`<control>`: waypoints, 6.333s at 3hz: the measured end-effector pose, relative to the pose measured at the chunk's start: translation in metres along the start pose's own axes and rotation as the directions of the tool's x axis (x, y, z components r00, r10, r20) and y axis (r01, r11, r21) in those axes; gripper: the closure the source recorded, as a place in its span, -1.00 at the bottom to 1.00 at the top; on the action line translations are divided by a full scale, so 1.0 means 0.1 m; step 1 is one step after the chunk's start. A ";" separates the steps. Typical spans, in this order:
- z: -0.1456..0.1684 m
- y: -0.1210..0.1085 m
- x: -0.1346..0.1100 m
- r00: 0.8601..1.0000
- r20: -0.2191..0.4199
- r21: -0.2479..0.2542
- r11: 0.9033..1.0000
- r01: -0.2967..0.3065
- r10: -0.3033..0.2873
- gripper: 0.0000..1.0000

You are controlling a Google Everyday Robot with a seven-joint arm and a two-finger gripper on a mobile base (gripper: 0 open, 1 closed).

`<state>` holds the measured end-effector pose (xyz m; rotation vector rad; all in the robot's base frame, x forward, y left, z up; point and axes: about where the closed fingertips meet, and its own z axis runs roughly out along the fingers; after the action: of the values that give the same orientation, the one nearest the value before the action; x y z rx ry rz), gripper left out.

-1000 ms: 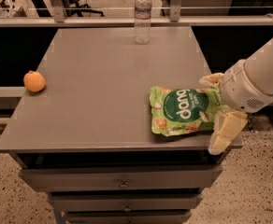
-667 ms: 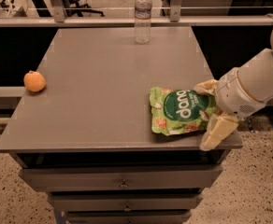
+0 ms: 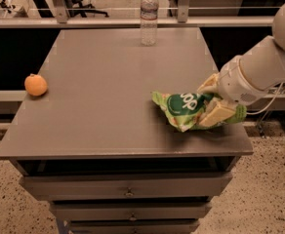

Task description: Move green rice chip bag near orange

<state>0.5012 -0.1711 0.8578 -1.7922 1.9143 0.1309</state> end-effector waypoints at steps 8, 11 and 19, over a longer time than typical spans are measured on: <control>0.88 -1.24 -2.76 0.918 0.259 0.329 0.921 0.209 -0.301 1.00; 1.50 -1.34 -3.04 0.918 0.270 0.329 0.924 0.195 -0.290 1.00; 0.54 -1.16 -2.30 0.870 0.431 0.256 0.957 0.134 -0.237 -1.00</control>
Offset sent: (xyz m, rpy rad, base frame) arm 0.0219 0.0001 0.0324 -0.0193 -0.0629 -0.0109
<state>0.6276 0.0446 0.9401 -1.6119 1.3587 0.2432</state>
